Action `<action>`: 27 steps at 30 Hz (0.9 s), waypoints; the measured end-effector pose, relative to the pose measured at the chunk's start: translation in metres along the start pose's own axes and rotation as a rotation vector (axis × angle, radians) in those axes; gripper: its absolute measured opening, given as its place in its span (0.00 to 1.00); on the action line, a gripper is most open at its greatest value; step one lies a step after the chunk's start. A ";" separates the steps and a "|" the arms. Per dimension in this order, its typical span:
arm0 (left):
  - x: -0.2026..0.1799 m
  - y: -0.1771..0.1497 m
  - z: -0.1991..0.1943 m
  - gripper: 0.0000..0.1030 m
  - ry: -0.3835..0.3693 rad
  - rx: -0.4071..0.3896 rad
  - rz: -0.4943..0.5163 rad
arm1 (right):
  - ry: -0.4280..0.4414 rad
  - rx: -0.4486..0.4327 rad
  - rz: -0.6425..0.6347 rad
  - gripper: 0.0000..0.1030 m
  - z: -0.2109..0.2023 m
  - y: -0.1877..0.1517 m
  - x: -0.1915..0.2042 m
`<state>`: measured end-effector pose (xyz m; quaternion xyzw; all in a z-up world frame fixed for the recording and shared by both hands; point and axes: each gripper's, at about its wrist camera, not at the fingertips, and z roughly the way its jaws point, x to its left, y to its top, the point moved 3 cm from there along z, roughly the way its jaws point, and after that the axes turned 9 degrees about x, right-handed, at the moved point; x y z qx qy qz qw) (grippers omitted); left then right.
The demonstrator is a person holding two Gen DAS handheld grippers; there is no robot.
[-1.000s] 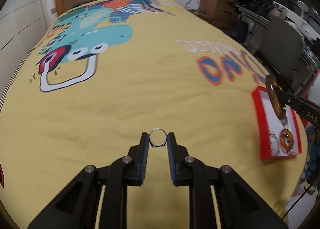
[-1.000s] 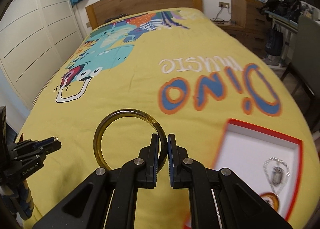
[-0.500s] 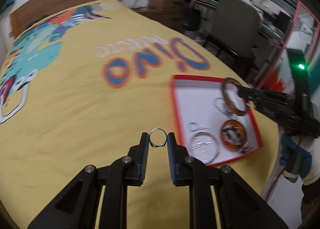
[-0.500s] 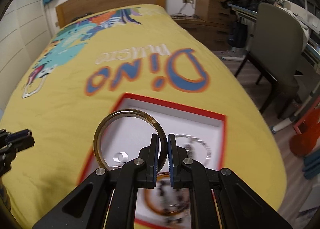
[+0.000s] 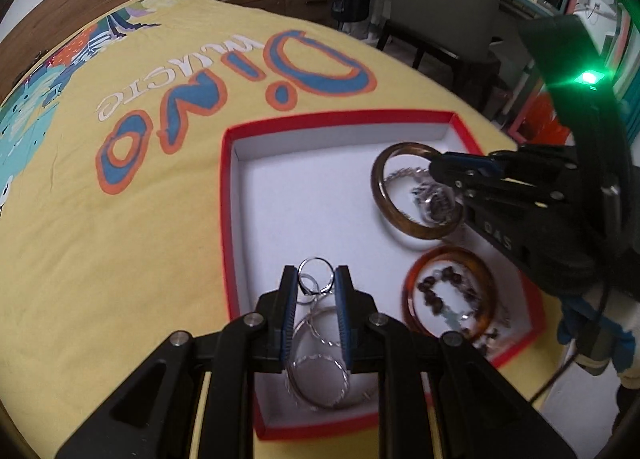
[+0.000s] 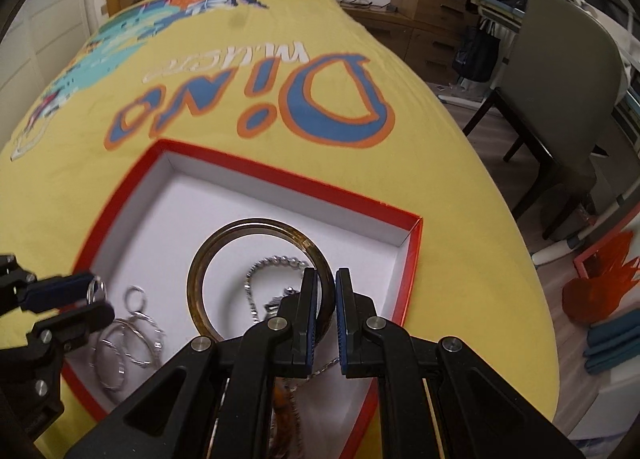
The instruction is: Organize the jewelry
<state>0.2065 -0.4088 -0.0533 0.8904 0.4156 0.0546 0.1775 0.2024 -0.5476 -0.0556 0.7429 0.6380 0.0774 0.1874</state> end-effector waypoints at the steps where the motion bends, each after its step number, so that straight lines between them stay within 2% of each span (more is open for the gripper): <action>1: 0.000 0.000 0.005 0.17 0.005 0.007 0.000 | -0.008 0.004 -0.013 0.09 0.003 -0.001 0.001; 7: 0.007 -0.003 0.023 0.17 0.010 0.036 -0.017 | -0.030 0.013 -0.039 0.09 0.014 -0.005 -0.002; 13: 0.010 -0.005 0.021 0.18 -0.013 0.044 -0.034 | -0.020 0.004 -0.042 0.11 0.014 -0.007 -0.001; 17: 0.011 -0.008 0.015 0.18 -0.023 0.041 -0.043 | -0.008 -0.008 -0.018 0.23 0.007 -0.009 -0.005; 21: 0.006 -0.013 -0.002 0.25 -0.024 0.013 -0.031 | 0.026 -0.043 0.026 0.32 -0.011 -0.012 -0.010; 27: 0.004 -0.027 -0.039 0.32 -0.011 -0.047 -0.044 | 0.073 -0.099 0.101 0.39 -0.048 -0.027 -0.014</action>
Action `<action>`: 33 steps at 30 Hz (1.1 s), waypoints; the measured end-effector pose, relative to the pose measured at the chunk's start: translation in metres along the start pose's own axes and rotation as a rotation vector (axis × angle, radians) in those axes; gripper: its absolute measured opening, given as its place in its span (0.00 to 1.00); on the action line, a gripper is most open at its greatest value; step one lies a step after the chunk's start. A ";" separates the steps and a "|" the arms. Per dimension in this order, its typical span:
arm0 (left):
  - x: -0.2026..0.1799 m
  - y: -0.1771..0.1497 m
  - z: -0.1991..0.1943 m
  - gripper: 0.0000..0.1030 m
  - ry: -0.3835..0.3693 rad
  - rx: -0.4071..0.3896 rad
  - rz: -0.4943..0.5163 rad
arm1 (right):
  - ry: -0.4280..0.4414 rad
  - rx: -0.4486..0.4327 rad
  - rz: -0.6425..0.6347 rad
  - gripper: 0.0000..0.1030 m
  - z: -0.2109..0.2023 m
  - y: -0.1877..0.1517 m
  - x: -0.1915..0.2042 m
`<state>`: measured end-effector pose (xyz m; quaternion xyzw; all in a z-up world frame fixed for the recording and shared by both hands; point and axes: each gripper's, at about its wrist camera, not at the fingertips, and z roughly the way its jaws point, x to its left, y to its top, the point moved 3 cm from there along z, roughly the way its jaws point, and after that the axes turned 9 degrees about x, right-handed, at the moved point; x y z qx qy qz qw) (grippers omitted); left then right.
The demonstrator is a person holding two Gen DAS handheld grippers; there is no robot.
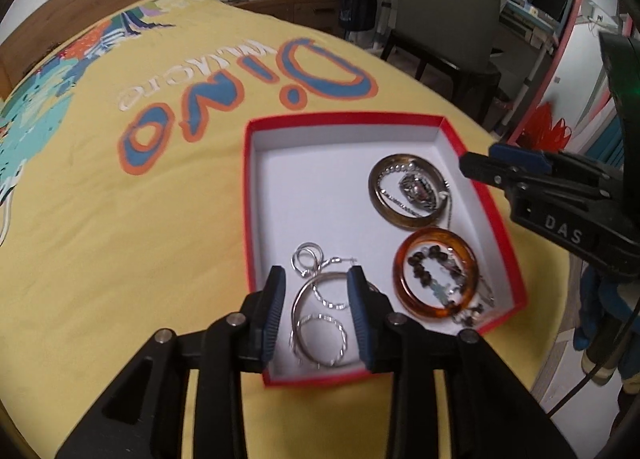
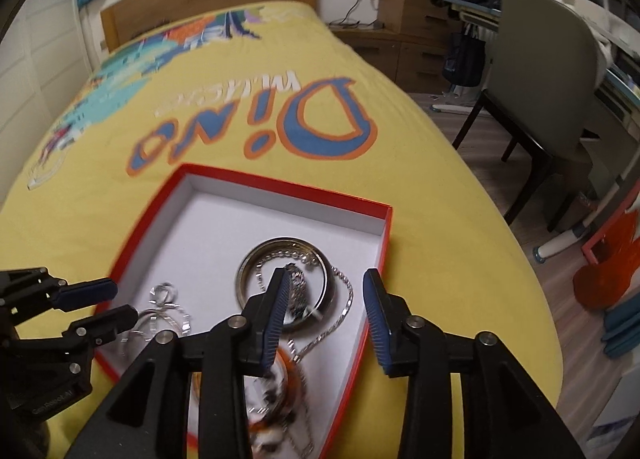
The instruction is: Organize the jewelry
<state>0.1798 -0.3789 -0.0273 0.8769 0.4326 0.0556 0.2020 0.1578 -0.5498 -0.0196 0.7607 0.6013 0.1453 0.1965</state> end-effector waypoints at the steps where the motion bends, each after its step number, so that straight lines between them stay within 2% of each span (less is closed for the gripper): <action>1: 0.001 -0.002 -0.006 0.33 0.003 -0.008 -0.006 | 0.010 -0.011 0.016 0.40 -0.009 -0.004 0.001; 12: 0.020 -0.054 -0.073 0.41 0.108 -0.084 -0.065 | 0.063 -0.053 0.034 0.58 -0.072 -0.045 0.041; 21: 0.044 -0.108 -0.112 0.41 0.233 -0.094 -0.083 | 0.094 -0.066 0.006 0.59 -0.106 -0.081 0.084; 28: 0.061 -0.142 -0.137 0.41 0.273 -0.113 -0.117 | 0.117 -0.063 -0.017 0.60 -0.118 -0.105 0.111; 33: 0.066 -0.155 -0.147 0.41 0.285 -0.123 -0.133 | 0.129 -0.066 -0.018 0.60 -0.126 -0.117 0.120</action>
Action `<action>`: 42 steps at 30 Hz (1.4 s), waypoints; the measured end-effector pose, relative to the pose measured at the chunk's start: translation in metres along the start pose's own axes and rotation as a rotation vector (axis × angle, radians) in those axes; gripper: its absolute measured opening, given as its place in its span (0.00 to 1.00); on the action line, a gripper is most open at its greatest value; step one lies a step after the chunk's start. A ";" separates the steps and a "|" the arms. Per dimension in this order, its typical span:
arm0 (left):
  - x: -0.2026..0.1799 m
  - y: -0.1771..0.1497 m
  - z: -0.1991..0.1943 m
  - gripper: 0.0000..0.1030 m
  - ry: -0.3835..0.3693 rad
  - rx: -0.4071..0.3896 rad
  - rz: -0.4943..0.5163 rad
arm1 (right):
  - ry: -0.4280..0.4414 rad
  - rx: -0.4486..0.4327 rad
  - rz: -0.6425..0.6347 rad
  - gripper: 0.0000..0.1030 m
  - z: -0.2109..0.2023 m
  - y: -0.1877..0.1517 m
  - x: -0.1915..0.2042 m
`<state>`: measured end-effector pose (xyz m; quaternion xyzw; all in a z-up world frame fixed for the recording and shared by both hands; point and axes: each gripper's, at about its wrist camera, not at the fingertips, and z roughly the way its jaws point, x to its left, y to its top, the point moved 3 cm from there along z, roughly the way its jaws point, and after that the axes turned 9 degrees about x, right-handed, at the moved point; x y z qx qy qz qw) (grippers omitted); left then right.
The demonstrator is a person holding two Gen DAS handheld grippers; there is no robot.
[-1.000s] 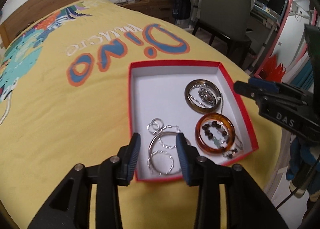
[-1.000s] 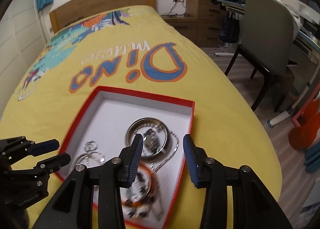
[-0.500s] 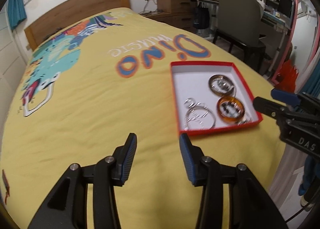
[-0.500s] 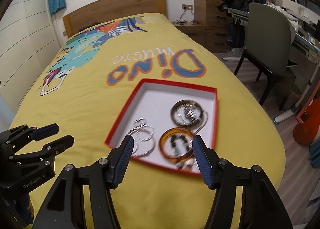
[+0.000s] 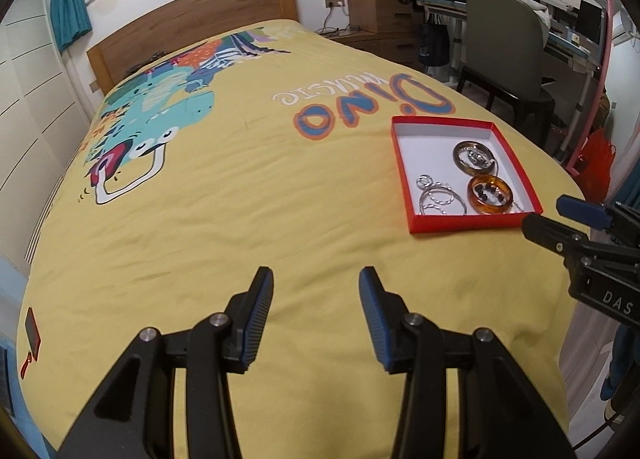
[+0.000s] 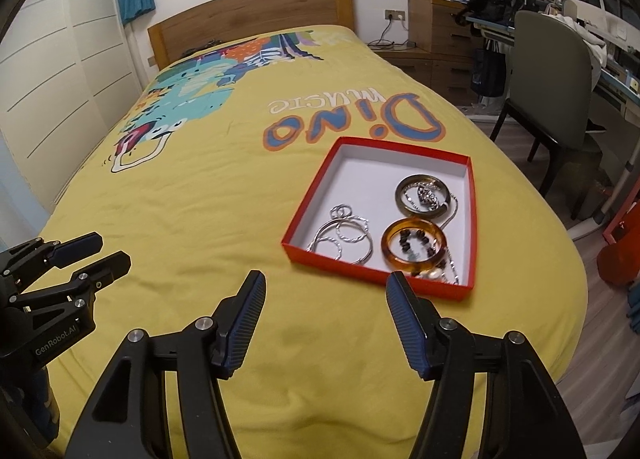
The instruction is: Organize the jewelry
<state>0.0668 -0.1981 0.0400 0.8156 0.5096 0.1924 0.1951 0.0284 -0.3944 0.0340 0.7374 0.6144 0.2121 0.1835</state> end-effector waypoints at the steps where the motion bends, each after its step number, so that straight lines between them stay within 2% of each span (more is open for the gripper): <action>1: 0.001 -0.002 -0.001 0.41 0.002 0.001 -0.003 | 0.002 0.000 0.001 0.60 -0.001 -0.002 0.001; 8: 0.011 -0.009 -0.007 0.42 0.020 -0.002 -0.025 | 0.010 0.009 0.012 0.63 -0.002 -0.013 0.010; 17: 0.023 -0.018 -0.008 0.55 0.049 0.010 -0.047 | 0.021 0.021 0.020 0.67 -0.001 -0.022 0.020; 27: 0.037 -0.029 -0.007 0.56 0.066 0.021 -0.077 | 0.038 0.035 0.012 0.70 0.004 -0.029 0.036; 42: 0.052 -0.035 -0.015 0.56 0.087 -0.020 -0.101 | 0.040 0.047 -0.006 0.71 0.013 -0.032 0.057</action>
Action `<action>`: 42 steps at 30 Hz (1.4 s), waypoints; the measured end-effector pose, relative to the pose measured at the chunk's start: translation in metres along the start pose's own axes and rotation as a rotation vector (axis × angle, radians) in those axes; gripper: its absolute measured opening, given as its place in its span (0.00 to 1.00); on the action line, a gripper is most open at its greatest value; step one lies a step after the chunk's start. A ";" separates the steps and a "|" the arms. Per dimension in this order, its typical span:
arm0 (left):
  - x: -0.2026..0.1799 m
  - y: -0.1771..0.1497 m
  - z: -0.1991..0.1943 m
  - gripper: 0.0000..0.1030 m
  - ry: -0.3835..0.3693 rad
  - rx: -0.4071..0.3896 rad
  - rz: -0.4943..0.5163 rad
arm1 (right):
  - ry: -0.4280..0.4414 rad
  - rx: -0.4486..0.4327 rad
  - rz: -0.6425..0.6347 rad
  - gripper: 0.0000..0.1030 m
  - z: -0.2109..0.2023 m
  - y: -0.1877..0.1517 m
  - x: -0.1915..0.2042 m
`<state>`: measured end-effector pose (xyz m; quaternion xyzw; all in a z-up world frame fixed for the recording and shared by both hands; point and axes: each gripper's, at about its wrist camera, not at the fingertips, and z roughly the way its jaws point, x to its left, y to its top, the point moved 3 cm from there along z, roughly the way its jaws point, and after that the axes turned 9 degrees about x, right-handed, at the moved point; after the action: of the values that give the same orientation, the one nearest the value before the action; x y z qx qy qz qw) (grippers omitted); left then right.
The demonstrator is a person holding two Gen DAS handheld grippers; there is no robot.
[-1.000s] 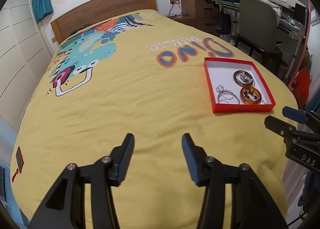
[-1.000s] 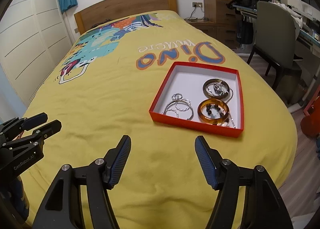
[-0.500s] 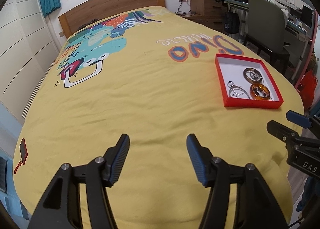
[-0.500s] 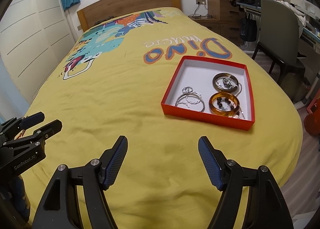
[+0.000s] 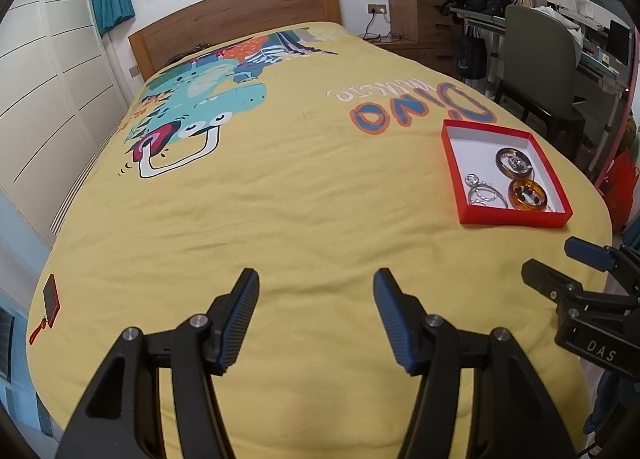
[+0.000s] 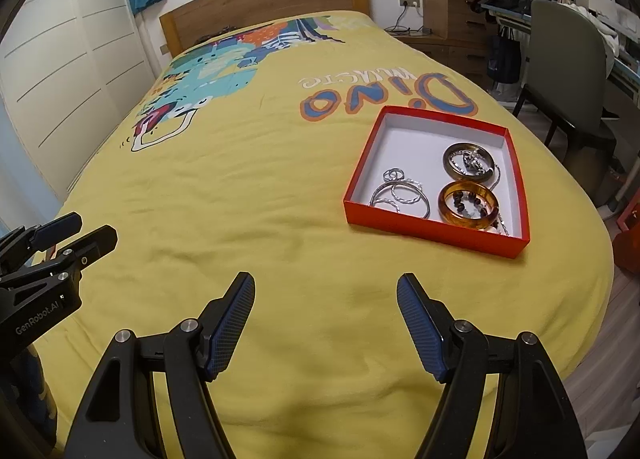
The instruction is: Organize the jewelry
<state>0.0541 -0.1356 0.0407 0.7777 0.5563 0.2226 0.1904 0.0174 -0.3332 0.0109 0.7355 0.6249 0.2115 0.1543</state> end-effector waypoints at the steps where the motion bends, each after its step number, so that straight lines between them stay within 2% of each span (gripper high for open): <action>1: 0.001 0.000 0.000 0.56 0.000 0.000 -0.002 | -0.001 0.002 -0.002 0.71 0.001 0.000 0.001; 16: 0.012 -0.005 0.005 0.56 0.041 -0.023 -0.029 | -0.005 0.016 -0.008 0.71 0.006 0.000 0.006; 25: 0.000 -0.024 0.031 0.56 0.025 0.100 0.028 | -0.012 0.043 0.032 0.73 0.013 -0.010 0.000; 31: -0.009 -0.032 0.036 0.56 0.022 0.138 0.058 | -0.010 0.065 0.077 0.81 0.019 -0.023 -0.007; 42: -0.014 -0.033 0.031 0.56 0.023 0.129 0.070 | -0.056 0.038 0.092 0.96 0.014 -0.027 -0.014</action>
<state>0.0418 -0.1408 -0.0047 0.8047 0.5441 0.2017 0.1254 -0.0007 -0.3419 -0.0164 0.7719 0.5897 0.1859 0.1477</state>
